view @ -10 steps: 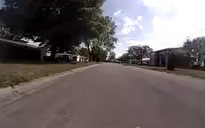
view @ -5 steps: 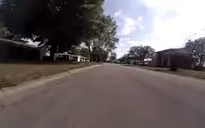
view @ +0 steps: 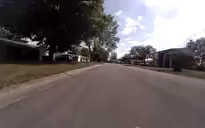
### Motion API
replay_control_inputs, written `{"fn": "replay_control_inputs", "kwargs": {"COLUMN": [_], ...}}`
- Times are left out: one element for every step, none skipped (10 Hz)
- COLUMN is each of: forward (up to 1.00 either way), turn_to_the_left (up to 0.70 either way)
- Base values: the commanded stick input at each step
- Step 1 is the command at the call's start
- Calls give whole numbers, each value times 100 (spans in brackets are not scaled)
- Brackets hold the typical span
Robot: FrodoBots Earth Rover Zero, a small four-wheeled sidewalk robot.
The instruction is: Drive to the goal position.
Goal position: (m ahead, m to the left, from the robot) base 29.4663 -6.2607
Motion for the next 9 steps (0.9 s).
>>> {"fn": "replay_control_inputs", "kwargs": {"forward": [100,100,100,100,100,100,100,100,100], "turn_to_the_left": [0,0,0,0,0,0,0,0,0]}}
